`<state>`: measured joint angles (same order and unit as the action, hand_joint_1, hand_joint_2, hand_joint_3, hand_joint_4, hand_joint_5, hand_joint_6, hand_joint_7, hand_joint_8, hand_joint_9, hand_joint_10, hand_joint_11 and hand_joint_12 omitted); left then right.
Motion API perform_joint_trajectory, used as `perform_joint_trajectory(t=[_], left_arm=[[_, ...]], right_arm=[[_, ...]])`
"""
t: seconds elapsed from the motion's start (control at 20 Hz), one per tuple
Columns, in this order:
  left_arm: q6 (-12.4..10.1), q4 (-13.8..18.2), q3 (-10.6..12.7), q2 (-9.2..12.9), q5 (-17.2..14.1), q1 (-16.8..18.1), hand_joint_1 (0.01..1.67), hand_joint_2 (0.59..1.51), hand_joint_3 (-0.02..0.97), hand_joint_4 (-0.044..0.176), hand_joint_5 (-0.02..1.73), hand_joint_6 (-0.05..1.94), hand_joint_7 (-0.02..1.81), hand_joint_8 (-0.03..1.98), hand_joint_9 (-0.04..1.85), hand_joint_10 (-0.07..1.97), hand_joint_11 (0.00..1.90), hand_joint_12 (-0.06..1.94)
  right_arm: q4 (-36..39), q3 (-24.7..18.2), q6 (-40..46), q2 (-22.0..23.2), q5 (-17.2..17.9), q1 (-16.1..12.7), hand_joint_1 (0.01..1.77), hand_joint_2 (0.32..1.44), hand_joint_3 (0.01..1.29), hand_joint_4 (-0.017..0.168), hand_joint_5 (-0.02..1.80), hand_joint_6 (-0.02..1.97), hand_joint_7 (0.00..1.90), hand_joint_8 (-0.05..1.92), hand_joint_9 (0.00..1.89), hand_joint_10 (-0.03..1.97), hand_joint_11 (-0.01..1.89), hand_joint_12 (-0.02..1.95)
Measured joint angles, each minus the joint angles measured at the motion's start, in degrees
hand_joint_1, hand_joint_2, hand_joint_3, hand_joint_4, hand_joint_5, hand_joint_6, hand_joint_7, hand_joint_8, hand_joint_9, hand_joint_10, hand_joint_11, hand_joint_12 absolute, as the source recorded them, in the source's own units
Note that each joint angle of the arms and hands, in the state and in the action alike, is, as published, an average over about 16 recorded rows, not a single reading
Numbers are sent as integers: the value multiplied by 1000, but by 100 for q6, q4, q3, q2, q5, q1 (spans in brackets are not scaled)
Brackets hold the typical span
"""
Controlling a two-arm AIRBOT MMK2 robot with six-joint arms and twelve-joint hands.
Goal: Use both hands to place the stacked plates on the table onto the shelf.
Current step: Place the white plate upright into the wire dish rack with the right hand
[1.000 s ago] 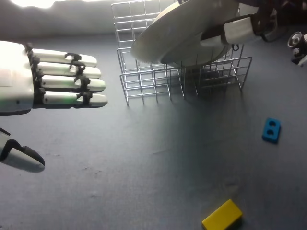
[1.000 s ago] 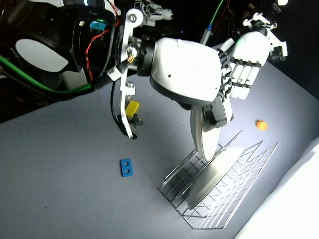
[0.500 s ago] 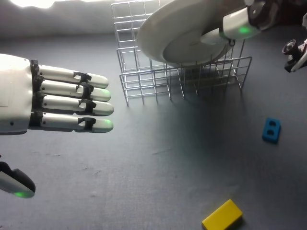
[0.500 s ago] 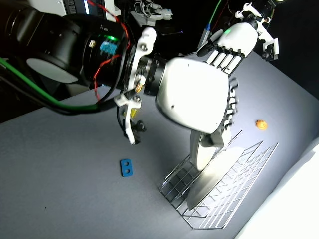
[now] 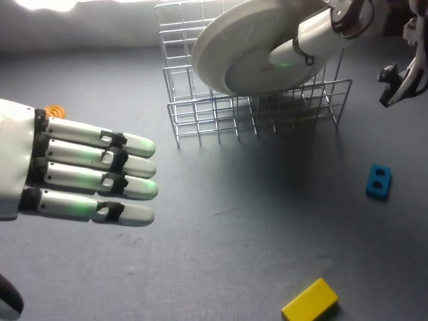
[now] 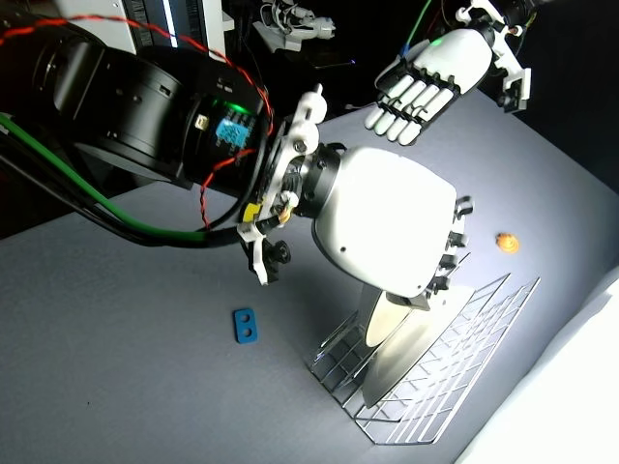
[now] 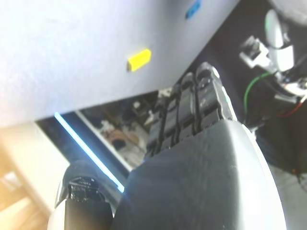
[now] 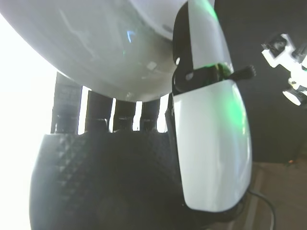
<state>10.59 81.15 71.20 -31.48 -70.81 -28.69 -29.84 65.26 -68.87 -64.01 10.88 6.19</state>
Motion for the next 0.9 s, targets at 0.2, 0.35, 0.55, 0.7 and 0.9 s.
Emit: perform_joint_trajectory(t=[0.2,0.35,0.55,0.7,0.9], left_arm=[[-46,62,-20,27,-274,-56,13,1085,19,3,26,-6,18,-2,21,2,12,-3],[-39,107,-12,32,-419,-92,13,1086,19,3,25,-6,19,-2,21,2,13,-3],[8,131,-2,31,-547,-125,13,1085,19,3,24,-6,20,-3,21,2,13,-3],[60,125,-17,31,-542,-137,12,1083,20,2,24,-5,20,-3,21,3,13,-2],[157,123,-58,30,-499,-138,12,1081,19,2,23,-5,21,-4,21,2,13,-2]], right_arm=[[-74,146,51,-113,-69,53,1227,1001,14,2,891,1093,1029,939,1273,102,885,1047],[-83,239,84,-179,-92,111,1227,1003,14,1,886,1098,1024,944,1272,99,884,1048],[-83,335,111,-255,-100,197,1227,1006,15,-1,879,1102,1020,951,1269,93,881,1053],[-84,399,132,-298,-94,265,1227,1009,15,-1,876,1102,1019,957,1265,89,878,1061],[-88,459,153,-342,-66,356,1228,1015,15,1,869,1104,1009,975,1255,83,868,1072]])
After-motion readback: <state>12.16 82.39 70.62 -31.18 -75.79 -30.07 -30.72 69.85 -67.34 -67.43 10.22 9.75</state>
